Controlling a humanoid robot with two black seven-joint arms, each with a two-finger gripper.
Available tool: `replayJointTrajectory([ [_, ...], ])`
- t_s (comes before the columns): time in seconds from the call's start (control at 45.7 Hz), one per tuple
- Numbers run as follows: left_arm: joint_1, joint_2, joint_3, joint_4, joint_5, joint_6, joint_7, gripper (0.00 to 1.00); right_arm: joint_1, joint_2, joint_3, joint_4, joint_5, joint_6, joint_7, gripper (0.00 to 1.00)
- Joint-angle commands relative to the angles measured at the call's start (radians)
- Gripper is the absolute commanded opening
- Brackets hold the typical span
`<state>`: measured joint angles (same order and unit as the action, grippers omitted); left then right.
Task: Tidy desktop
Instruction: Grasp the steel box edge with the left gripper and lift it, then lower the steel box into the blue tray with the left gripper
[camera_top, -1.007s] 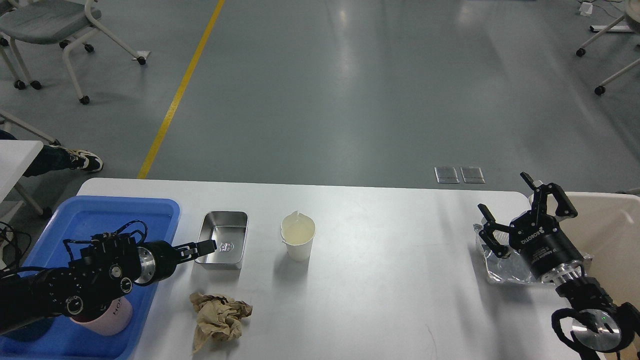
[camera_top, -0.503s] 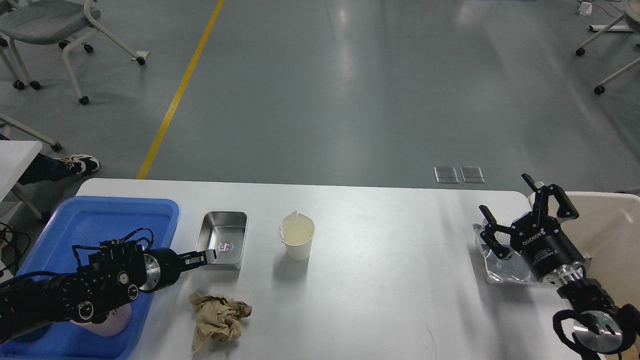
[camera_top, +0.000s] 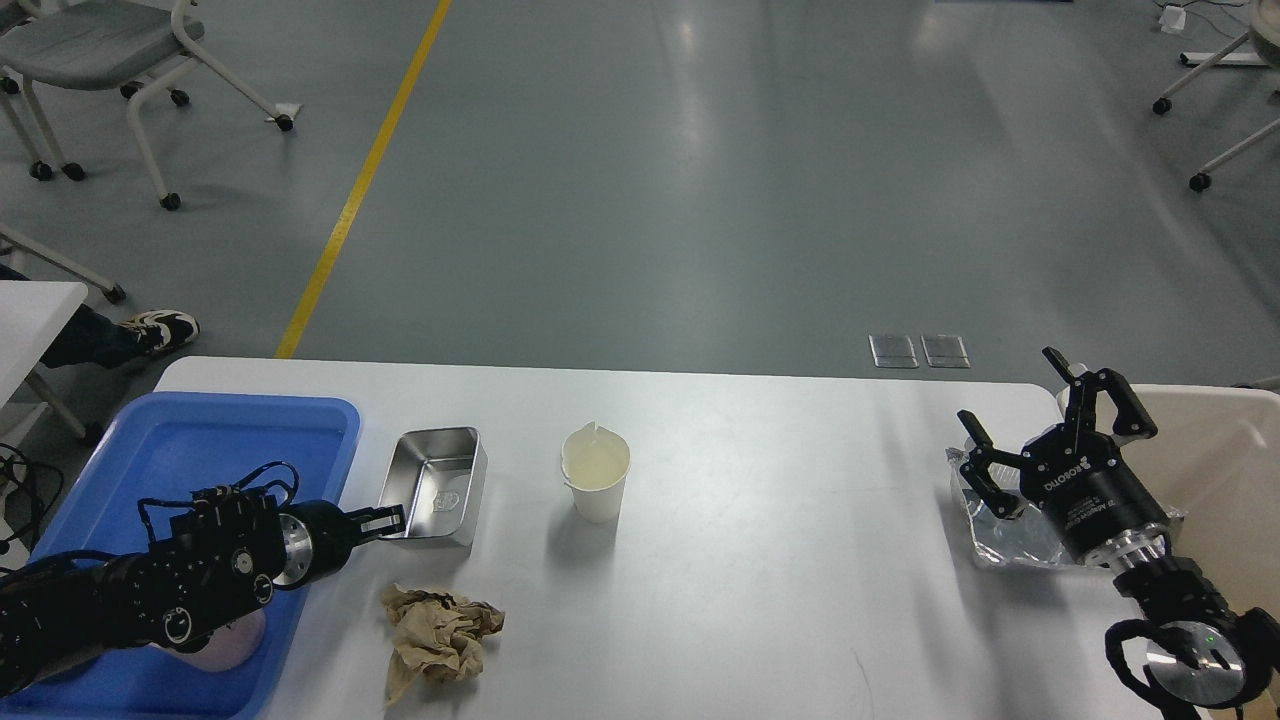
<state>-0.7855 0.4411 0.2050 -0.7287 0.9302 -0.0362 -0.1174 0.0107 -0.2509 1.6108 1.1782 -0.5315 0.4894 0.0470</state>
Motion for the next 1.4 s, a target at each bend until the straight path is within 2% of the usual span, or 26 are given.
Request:
replayJointTrajectory([
  [0.0, 0.000, -0.001, 0.007, 0.008, -0.001, 0.002, -0.002, 0.00, 0.000, 0.002, 0.000, 0.001, -0.001, 0.000, -0.001, 1.00],
  [0.328, -0.063, 0.005, -0.001, 0.002, -0.025, 0.001, -0.007, 0.00, 0.002, 0.001, 0.000, 0.000, 0.001, 0.000, 0.001, 1.00],
  [0.547, -0.098, 0.011, -0.045, -0.009, -0.027, 0.002, -0.027, 0.00, 0.002, 0.001, 0.000, 0.001, 0.001, 0.000, -0.001, 1.00],
  [0.7, -0.115, 0.050, -0.044, -0.035, -0.027, -0.001, -0.027, 0.00, 0.003, 0.001, 0.000, 0.001, 0.001, 0.000, -0.001, 1.00],
  [0.941, -0.190, 0.228, -0.044, -0.142, -0.027, -0.037, -0.024, 0.00, 0.008, -0.001, -0.003, 0.001, -0.001, 0.000, -0.001, 1.00],
  [1.182, -0.251, 0.514, -0.042, -0.389, -0.027, -0.030, -0.013, 0.00, 0.012, 0.007, -0.003, 0.001, -0.033, -0.002, -0.001, 1.00],
  [1.379, -0.242, 0.648, -0.033, -0.422, -0.025, -0.036, -0.016, 0.00, 0.014, 0.010, -0.006, 0.001, -0.033, -0.003, -0.001, 1.00],
])
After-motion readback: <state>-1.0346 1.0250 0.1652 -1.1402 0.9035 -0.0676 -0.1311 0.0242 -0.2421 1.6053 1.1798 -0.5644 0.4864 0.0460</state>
